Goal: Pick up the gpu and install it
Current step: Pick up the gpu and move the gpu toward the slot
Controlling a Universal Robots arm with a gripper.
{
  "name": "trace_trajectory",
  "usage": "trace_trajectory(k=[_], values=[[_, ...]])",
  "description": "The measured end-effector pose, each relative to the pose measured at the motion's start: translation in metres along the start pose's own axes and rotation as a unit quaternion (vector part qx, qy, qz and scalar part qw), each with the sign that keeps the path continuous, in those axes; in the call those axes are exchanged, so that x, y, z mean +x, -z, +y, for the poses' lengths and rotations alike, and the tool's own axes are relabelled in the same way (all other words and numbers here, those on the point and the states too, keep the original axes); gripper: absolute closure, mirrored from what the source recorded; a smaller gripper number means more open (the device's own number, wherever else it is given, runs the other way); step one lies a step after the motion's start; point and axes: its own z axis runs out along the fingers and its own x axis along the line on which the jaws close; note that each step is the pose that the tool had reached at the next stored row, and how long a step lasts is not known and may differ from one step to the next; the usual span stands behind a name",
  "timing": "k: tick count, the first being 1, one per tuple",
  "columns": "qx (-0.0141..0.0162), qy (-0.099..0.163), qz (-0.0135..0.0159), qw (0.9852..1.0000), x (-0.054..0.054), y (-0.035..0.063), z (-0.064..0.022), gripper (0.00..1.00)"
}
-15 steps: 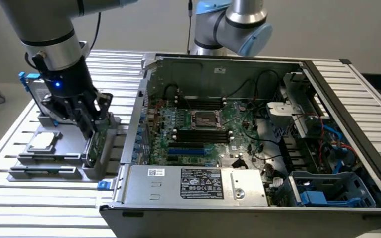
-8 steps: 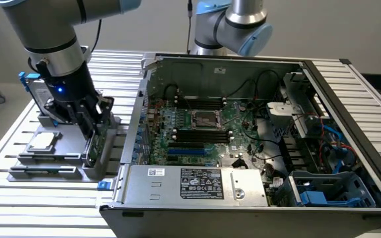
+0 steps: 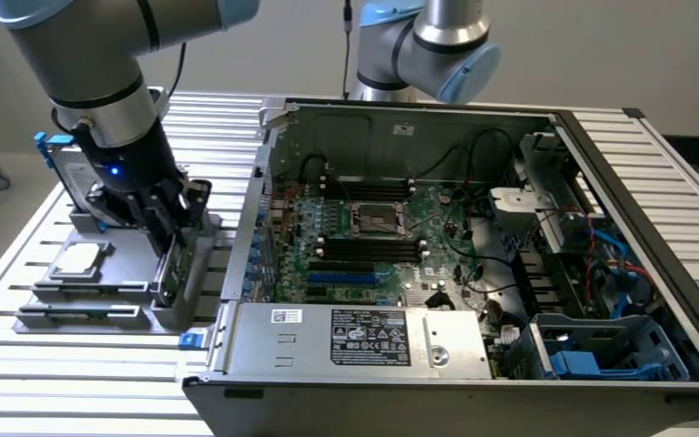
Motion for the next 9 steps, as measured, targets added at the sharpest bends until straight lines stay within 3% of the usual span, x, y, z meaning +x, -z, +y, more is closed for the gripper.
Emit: trace_trajectory(k=[3, 9], values=[[-0.0029, 0.0, -0.0001, 1.0, 0.0001, -0.0002, -0.0004, 0.64], [-0.0031, 0.0, -0.0001, 1.0, 0.0003, -0.0014, -0.0034, 0.64]])
